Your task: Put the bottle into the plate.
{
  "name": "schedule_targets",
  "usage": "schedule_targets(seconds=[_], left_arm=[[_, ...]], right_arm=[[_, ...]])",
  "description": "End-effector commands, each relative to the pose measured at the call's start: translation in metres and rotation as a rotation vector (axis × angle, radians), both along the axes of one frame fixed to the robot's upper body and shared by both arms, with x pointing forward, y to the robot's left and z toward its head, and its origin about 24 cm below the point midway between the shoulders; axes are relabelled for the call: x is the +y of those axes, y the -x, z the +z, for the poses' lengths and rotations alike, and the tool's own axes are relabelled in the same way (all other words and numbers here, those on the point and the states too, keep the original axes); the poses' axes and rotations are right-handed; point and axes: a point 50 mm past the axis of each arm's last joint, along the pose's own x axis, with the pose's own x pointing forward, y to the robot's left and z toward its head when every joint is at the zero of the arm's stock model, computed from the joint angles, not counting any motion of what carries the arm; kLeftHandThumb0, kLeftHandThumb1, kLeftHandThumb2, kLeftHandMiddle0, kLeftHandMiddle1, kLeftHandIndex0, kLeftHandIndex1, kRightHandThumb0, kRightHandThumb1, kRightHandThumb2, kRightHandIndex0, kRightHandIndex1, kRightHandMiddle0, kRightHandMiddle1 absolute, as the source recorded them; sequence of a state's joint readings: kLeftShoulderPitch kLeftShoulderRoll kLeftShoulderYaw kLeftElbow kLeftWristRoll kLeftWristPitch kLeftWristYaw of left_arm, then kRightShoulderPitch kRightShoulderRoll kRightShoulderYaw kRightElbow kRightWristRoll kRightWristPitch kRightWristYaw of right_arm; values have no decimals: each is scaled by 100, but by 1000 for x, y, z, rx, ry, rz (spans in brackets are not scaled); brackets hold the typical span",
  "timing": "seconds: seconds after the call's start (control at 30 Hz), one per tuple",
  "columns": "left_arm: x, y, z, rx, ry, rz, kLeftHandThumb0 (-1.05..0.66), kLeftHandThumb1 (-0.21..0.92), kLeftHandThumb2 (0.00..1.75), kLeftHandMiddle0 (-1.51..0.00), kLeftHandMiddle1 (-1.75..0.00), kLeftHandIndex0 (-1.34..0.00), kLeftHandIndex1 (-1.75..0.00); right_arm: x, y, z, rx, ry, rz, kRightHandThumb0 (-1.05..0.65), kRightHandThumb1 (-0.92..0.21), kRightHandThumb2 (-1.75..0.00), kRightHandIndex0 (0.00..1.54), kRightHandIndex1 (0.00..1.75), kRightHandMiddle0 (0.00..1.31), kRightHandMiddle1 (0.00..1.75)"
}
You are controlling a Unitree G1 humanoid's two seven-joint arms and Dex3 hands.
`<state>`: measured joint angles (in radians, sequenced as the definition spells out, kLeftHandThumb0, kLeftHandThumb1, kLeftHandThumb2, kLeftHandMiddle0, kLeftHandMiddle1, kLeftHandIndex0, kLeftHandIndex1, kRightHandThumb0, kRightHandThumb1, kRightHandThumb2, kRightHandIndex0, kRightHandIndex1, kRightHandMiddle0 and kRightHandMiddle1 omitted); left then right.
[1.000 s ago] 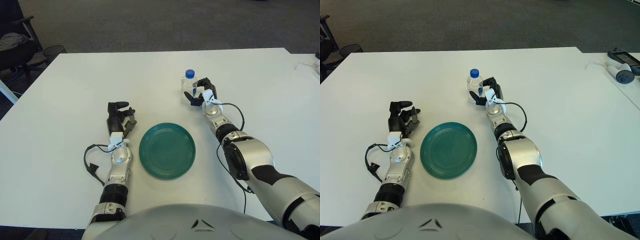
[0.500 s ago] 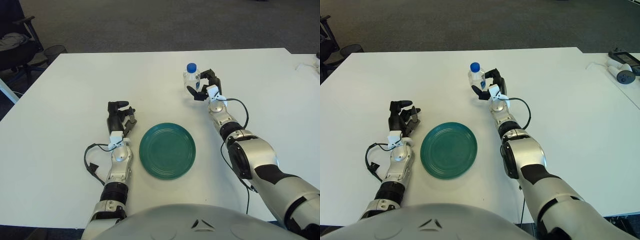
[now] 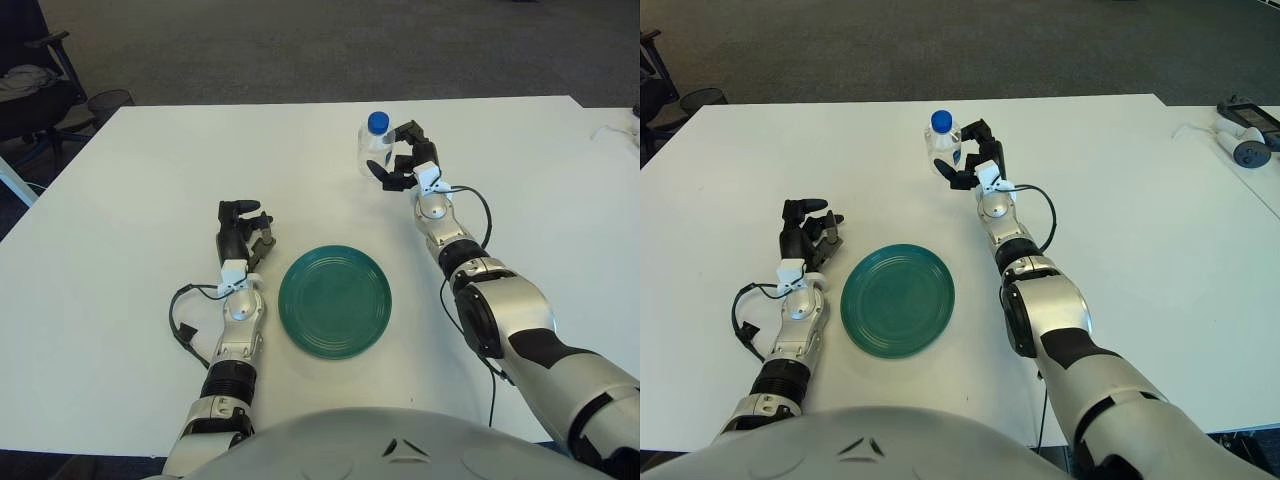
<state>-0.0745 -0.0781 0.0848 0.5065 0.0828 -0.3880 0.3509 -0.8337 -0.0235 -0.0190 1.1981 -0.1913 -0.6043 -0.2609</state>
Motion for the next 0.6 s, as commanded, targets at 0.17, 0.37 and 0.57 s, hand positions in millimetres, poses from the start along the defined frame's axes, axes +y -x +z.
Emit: schedule_targets(seconds=[0.17,0.37,0.57], left_arm=[[1,24,-33,167,-1,4,-37,76,74,-61,-116,-28,-175],[1,25,-32,165,-3,9,-37,77,74,-62,-116,-28,-175],[1,26,-32,159,1,11,-37,77,74,-62,-116,-28,-175]], right_arm=[[23,15,0,-78,-59,94,-16,-37,-120,127,175,98,175],[41,38,-7,-141,6,166,-17,-38,-120,128,175,99,175],[44,58,-15,-143,81,264,-21,-39,-117,131,175,102,175]])
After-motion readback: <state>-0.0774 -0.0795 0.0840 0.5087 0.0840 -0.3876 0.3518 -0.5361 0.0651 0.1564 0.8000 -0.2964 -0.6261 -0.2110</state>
